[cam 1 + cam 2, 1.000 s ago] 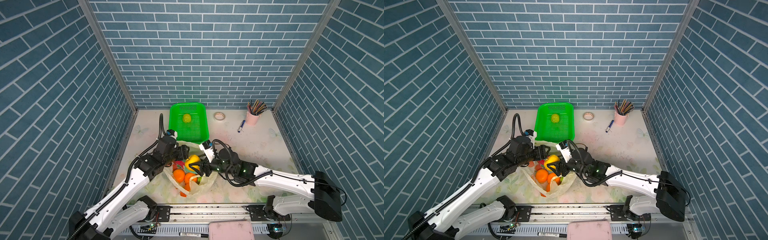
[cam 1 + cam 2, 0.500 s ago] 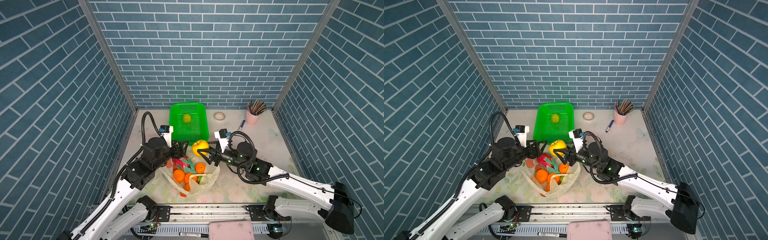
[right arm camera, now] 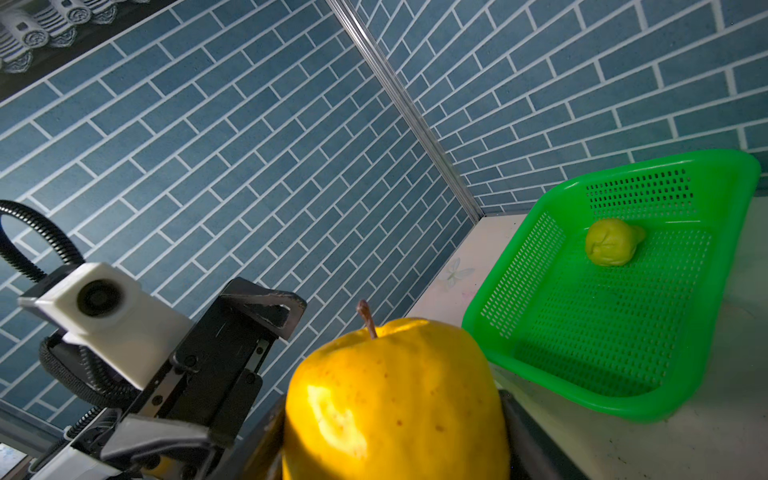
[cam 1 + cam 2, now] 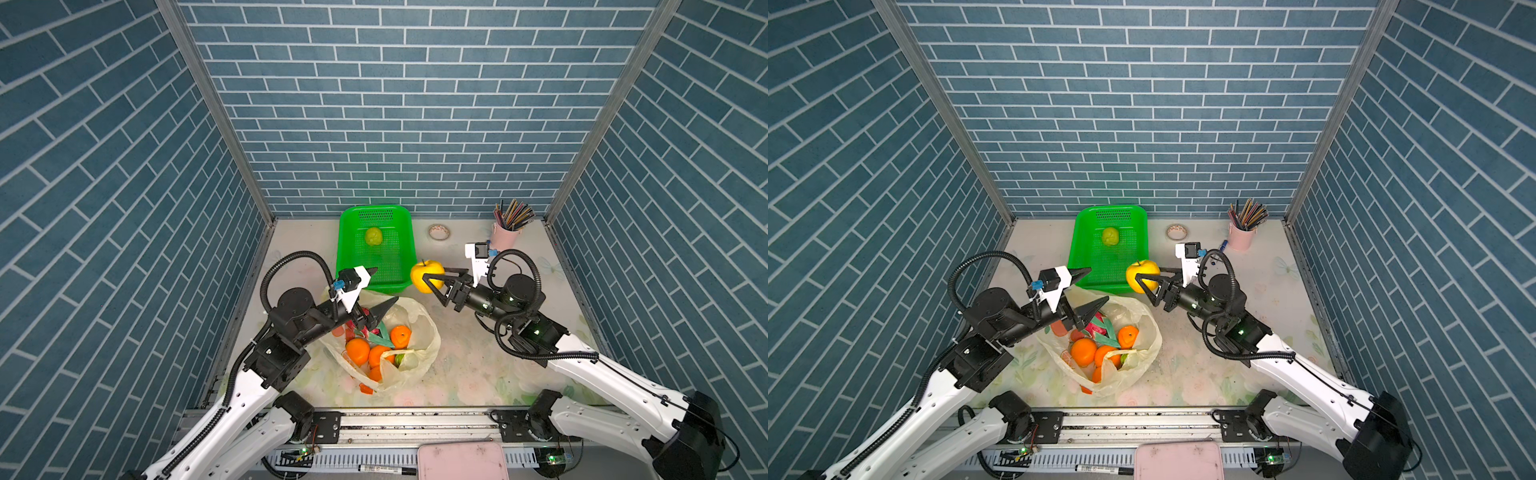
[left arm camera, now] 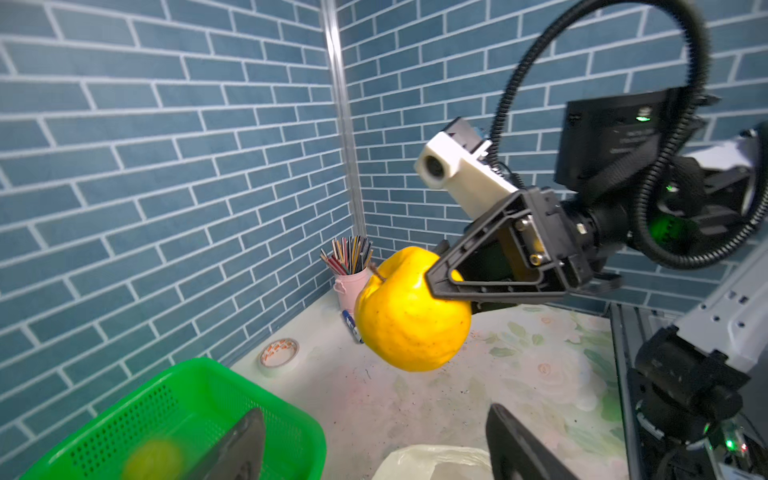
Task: Untie the knot of the plastic bag and take out the fruit
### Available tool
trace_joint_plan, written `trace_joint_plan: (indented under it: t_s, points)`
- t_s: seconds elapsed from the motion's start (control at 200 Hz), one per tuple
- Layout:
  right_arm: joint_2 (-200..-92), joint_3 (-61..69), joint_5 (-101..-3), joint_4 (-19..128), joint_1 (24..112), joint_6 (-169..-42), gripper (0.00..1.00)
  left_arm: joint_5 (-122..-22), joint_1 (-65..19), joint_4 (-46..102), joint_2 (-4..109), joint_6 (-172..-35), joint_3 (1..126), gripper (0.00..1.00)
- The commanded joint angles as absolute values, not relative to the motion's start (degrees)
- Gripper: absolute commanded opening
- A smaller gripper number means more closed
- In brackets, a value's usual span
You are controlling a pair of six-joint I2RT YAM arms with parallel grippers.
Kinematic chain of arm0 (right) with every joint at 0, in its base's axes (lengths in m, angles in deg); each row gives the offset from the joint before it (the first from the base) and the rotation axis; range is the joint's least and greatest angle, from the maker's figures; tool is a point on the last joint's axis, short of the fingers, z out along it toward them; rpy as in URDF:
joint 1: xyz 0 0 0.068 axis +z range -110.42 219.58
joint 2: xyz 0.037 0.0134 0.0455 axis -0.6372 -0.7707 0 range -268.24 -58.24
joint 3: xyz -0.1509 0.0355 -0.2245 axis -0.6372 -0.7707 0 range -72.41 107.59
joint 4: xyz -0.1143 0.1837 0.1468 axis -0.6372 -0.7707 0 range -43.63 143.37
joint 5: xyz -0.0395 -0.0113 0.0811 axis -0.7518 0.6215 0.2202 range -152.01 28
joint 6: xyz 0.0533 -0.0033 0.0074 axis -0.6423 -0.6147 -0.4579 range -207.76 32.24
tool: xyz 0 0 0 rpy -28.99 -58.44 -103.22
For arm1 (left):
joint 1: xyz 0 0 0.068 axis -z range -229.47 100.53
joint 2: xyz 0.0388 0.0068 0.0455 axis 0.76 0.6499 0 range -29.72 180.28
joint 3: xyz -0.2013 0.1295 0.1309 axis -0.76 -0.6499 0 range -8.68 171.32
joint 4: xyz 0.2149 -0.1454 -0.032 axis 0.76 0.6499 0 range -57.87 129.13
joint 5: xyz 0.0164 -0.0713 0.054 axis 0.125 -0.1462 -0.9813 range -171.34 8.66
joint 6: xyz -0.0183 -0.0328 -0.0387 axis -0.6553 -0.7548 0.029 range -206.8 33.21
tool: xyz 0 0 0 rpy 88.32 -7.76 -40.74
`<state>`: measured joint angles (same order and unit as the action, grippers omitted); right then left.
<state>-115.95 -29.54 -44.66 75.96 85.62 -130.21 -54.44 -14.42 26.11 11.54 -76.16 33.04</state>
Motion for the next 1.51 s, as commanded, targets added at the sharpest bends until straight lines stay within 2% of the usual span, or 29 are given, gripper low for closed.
trace_joint_plan:
  t_s: [0.0, 0.28, 0.575, 0.805, 0.945, 1.085, 1.225, 1.5]
  points:
    - [-114.7, -29.9, -41.2, 78.3, 85.2, -134.4, 0.5, -50.8, -12.5, 20.4, 13.4, -59.8, 33.2, 0.89]
    - [-115.5, -30.0, -39.1, 79.3, 85.1, -138.6, 0.5, -53.0, -7.4, 16.7, 24.1, -50.7, 37.5, 0.89]
    - [-116.3, -30.4, -37.7, 80.5, 85.1, -140.6, 0.49, -57.1, -3.9, 15.9, 30.5, -45.0, 40.4, 0.88]
    - [-116.3, -30.6, -38.5, 80.1, 85.1, -141.0, 0.5, -59.0, -3.6, 14.9, 30.2, -44.1, 40.0, 0.68]
    - [-116.0, -30.6, -38.8, 79.7, 85.1, -140.8, 0.58, -60.1, -3.6, 15.3, 29.8, -43.6, 39.8, 0.64]
    - [-114.4, -30.6, -40.8, 78.8, 85.1, -140.0, 0.72, -62.5, -3.6, 14.4, 29.7, -43.8, 39.6, 0.61]
    - [-112.0, -30.4, -44.2, 77.0, 84.9, -137.6, 0.81, -66.5, -4.0, 14.2, 30.9, -45.4, 41.2, 0.6]
    - [-108.9, -29.6, -52.7, 73.3, 84.8, -130.6, 0.87, -68.4, -9.5, 16.8, 36.6, -52.6, 47.5, 0.59]
